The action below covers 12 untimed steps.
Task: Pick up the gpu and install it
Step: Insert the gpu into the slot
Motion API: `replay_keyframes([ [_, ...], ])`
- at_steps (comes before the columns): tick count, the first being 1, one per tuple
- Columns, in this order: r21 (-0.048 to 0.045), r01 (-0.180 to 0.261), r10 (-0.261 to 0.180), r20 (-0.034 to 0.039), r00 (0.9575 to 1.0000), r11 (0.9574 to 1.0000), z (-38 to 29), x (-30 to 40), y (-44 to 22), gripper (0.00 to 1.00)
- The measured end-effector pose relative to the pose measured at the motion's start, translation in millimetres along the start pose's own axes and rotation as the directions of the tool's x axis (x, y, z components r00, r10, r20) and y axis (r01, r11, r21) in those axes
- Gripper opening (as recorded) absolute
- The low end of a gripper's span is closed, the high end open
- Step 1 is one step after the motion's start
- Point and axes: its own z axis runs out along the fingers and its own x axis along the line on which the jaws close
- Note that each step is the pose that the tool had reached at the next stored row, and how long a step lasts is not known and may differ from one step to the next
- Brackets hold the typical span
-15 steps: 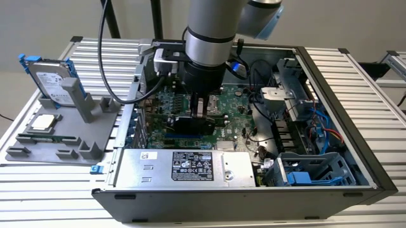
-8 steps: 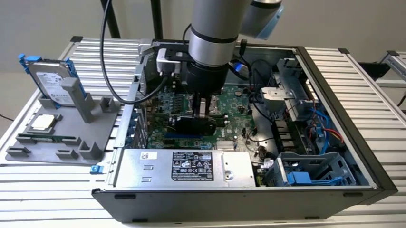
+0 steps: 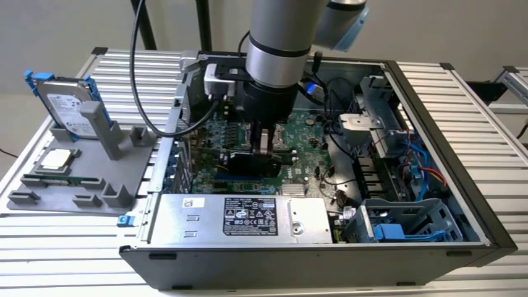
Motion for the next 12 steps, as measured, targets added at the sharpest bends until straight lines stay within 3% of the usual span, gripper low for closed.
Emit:
replay_keyframes([
  [12, 0.0026, 0.007, -0.007, -0.0002, 1.0000, 1.0000, -10.8, 0.5, 0.8, 0.00],
])
